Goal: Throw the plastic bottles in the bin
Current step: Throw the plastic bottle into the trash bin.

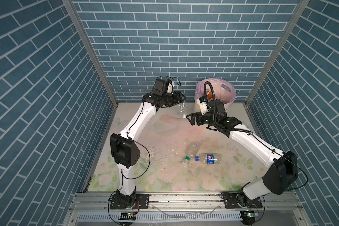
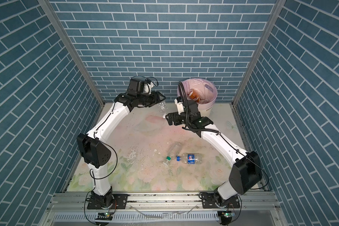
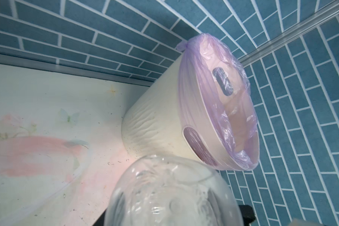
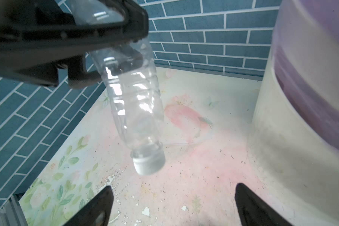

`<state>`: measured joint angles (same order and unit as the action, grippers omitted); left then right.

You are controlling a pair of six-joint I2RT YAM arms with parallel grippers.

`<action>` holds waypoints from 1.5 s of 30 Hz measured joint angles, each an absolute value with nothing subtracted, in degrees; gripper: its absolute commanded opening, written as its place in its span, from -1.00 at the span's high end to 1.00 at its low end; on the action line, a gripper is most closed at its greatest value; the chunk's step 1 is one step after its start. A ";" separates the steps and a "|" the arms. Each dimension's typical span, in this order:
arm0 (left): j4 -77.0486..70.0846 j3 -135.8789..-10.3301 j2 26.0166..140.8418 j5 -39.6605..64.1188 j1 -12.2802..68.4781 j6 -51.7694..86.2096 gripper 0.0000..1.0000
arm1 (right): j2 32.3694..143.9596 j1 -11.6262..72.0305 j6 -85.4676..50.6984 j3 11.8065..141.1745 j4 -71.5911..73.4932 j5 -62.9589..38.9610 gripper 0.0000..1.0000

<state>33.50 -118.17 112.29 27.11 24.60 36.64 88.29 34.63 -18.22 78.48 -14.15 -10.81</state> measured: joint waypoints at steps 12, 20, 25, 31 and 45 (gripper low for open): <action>30.48 -116.25 110.02 28.82 26.83 39.55 -0.29 | 93.10 34.83 -20.34 85.41 -11.07 -13.04 -0.51; 28.51 -115.42 109.71 29.28 27.31 40.77 -0.35 | 95.02 34.87 -21.30 85.69 -10.15 -14.26 -0.02; 27.79 -114.72 109.62 29.45 27.40 41.25 -0.47 | 95.02 35.24 -21.82 85.69 -9.80 -14.85 0.22; 27.51 -113.21 108.57 29.04 27.22 41.63 -0.85 | 94.91 35.18 -22.17 85.69 -9.91 -14.00 0.33; 25.02 -112.38 97.65 25.28 25.54 39.09 -0.99 | 89.65 33.36 -16.25 92.16 -21.47 -4.64 0.37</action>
<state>25.02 -112.38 97.65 25.28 25.54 39.09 89.65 33.36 -16.25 92.16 -21.47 -4.64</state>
